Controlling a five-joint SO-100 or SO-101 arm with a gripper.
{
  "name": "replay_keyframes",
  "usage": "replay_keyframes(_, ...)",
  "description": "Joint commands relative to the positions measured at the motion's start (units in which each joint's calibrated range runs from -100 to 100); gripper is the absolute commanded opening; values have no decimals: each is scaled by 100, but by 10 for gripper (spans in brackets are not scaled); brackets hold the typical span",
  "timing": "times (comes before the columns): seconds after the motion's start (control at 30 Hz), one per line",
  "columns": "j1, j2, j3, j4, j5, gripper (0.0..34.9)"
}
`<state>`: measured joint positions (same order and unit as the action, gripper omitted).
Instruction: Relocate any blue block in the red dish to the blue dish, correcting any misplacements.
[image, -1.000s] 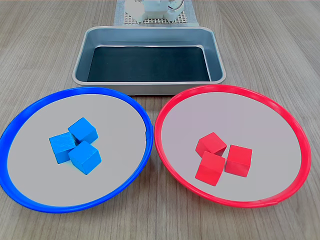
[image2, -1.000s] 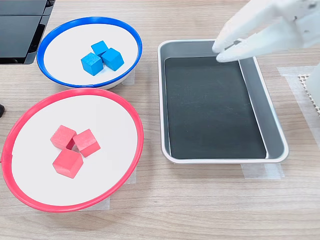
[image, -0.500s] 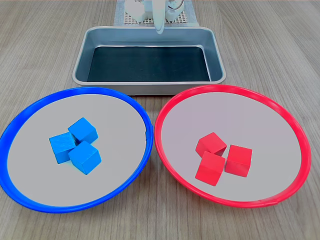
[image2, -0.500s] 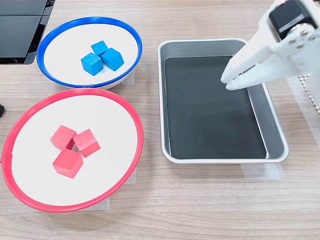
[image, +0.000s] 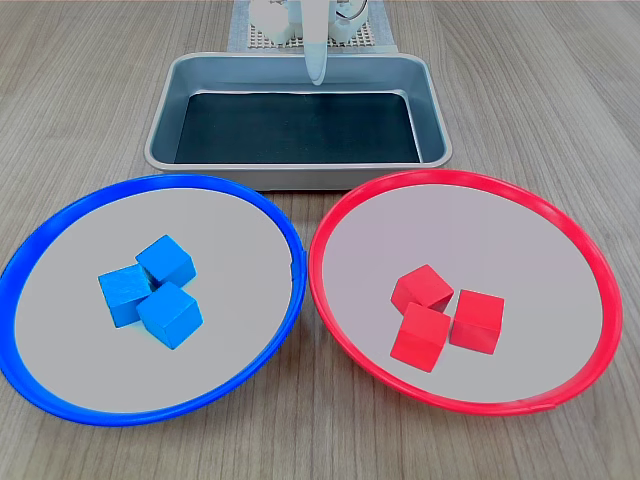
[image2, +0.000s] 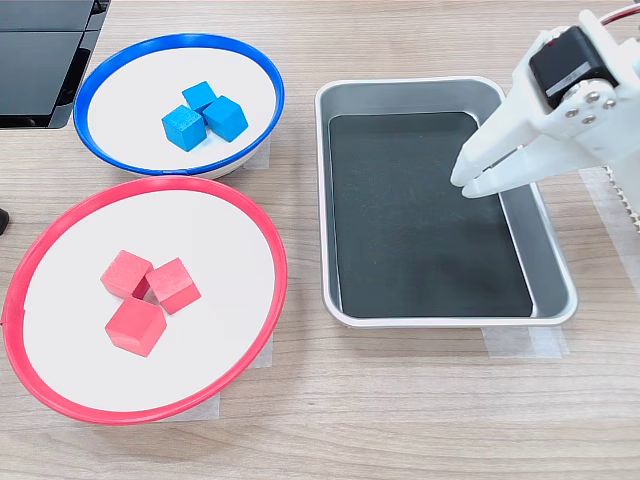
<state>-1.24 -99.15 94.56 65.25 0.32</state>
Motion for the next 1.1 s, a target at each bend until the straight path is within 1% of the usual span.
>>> replay_keyframes(0.0,72,17,-11,24,-29,0)
replay_keyframes(1.07,157,17,-20,24,-88,0)
